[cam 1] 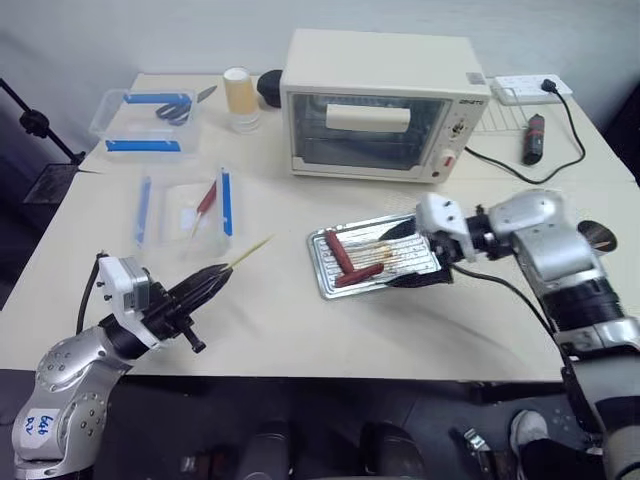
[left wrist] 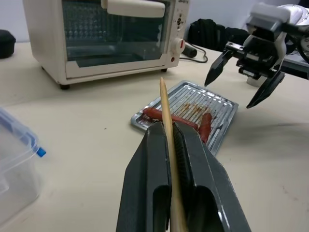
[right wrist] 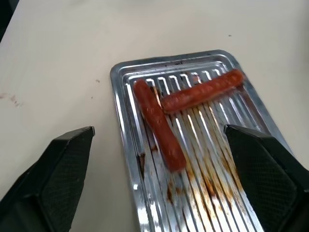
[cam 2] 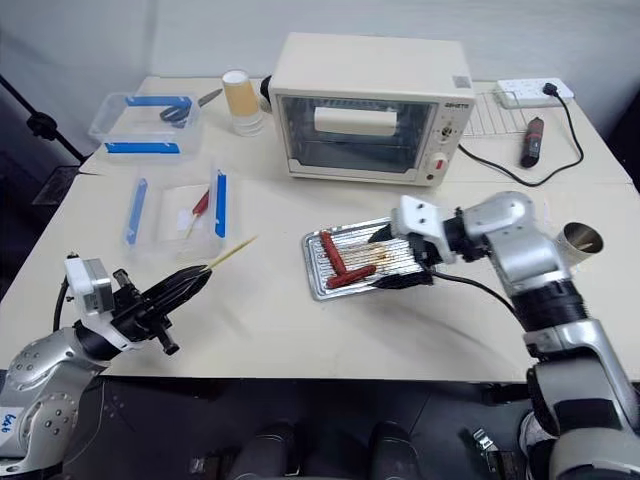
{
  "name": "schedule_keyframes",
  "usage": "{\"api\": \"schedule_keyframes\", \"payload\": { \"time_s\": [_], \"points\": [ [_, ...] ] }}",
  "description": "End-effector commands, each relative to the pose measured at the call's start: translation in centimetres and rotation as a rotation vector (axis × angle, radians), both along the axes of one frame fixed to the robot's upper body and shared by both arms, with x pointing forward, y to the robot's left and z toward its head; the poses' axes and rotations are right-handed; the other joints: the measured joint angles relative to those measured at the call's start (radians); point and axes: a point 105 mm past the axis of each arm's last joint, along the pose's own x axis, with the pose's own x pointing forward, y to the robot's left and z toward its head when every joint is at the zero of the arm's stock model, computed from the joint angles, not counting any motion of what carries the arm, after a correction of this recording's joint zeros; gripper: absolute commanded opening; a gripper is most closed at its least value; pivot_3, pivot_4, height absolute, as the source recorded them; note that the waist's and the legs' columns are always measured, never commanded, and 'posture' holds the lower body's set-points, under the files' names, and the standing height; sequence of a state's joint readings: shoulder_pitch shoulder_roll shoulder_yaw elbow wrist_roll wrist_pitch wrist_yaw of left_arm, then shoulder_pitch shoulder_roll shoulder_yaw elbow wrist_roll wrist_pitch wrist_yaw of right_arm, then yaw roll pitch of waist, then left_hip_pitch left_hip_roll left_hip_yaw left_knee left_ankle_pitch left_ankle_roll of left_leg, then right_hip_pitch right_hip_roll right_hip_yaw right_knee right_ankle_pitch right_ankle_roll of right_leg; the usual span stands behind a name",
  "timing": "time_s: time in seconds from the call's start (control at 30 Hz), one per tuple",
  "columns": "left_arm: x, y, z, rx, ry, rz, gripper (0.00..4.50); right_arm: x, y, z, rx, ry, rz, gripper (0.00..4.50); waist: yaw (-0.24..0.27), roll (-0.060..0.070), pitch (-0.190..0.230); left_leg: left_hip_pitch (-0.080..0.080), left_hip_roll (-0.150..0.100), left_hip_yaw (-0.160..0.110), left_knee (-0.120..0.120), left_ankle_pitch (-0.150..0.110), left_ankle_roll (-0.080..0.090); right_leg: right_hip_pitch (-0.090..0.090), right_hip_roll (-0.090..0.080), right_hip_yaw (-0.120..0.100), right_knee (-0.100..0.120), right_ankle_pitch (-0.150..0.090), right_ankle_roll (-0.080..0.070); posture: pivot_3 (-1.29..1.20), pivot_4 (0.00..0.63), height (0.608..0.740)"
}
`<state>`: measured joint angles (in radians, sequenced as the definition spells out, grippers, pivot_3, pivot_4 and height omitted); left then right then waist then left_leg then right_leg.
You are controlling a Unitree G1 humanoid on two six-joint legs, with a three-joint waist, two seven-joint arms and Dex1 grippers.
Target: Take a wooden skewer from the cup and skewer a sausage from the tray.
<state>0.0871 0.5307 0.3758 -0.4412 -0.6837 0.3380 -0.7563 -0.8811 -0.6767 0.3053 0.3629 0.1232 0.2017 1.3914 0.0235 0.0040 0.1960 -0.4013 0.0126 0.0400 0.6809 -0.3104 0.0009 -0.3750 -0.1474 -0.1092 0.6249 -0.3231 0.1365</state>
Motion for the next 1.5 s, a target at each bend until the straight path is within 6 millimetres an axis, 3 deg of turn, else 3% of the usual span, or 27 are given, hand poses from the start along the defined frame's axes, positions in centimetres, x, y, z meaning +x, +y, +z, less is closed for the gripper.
{"api": "schedule_keyframes", "payload": {
  "time_s": [0.03, 0.17, 0.33, 0.8, 0.9, 1.07, 1.5],
  "points": [
    [-0.5, -0.2, 0.8, -0.005, -0.031, -0.011, 0.0, 0.7, 1.1, 0.3, -0.013, -0.023, 0.002, 4.48, -0.002, 0.0, 0.0, 0.0, 0.0, 0.0, 0.0, 0.0, 0.0, 0.0, 0.0, 0.0, 0.0, 0.0, 0.0, 0.0, 0.15, 0.74],
    [-0.8, -0.2, 0.3, -0.016, -0.019, -0.002, 0.0, 0.7, 2.1, -0.4, -0.038, 0.006, 0.031, 4.48, -0.007, 0.0, 0.0, 0.0, 0.0, 0.001, 0.0, 0.0, 0.0, 0.0, 0.0, 0.0, 0.0, 0.0, 0.0, 0.0, 0.15, 0.74],
    [-1.1, -0.6, 0.0, -0.029, -0.013, -0.004, 0.0, 0.9, 2.7, -0.9, -0.054, 0.013, 0.042, 3.28, -0.013, 0.0, 0.0, 0.0, 0.0, 0.001, 0.0, 0.0, 0.0, 0.0, 0.0, 0.0, 0.0, 0.0, 0.0, 0.0, 0.15, 0.74],
    [-0.8, -0.8, 0.2, -0.03, -0.022, -0.017, 0.0, 1.5, 4.5, -2.4, -0.086, 0.058, 0.016, 3.28, -0.028, 0.0, 0.0, 0.0, 0.0, 0.001, -0.001, 0.0, 0.0, -0.001, 0.001, -0.001, 0.001, 0.0, 0.0, 0.0, 0.15, 0.74],
    [-0.7, -0.9, 0.2, -0.03, -0.023, -0.018, 0.0, 1.6, 4.9, -2.3, -0.076, 0.057, 0.013, 2.76, -0.027, 0.0, 0.0, 0.0, 0.0, 0.001, -0.001, 0.0, 0.0, -0.001, 0.0, -0.001, 0.001, 0.0, 0.0, 0.0, 0.15, 0.74],
    [-0.6, -1.0, 0.3, -0.032, -0.026, -0.016, 0.0, 1.1, 5.4, -2.3, -0.066, 0.082, 0.036, 1.25, -0.028, 0.0, 0.0, 0.0, 0.0, 0.001, -0.001, 0.0, 0.0, -0.001, 0.001, 0.0, 0.001, 0.0, 0.0, 0.0, 0.15, 0.74],
    [-0.3, -1.4, 0.5, -0.037, -0.032, -0.022, 0.0, 0.9, 6.1, -2.0, -0.034, 0.104, 0.03, 1.25, -0.028, 0.0, 0.0, 0.0, 0.0, 0.001, -0.001, 0.0, 0.0, -0.001, 0.001, 0.0, 0.001, 0.0, 0.0, 0.0, 0.15, 0.74]
  ]
}}
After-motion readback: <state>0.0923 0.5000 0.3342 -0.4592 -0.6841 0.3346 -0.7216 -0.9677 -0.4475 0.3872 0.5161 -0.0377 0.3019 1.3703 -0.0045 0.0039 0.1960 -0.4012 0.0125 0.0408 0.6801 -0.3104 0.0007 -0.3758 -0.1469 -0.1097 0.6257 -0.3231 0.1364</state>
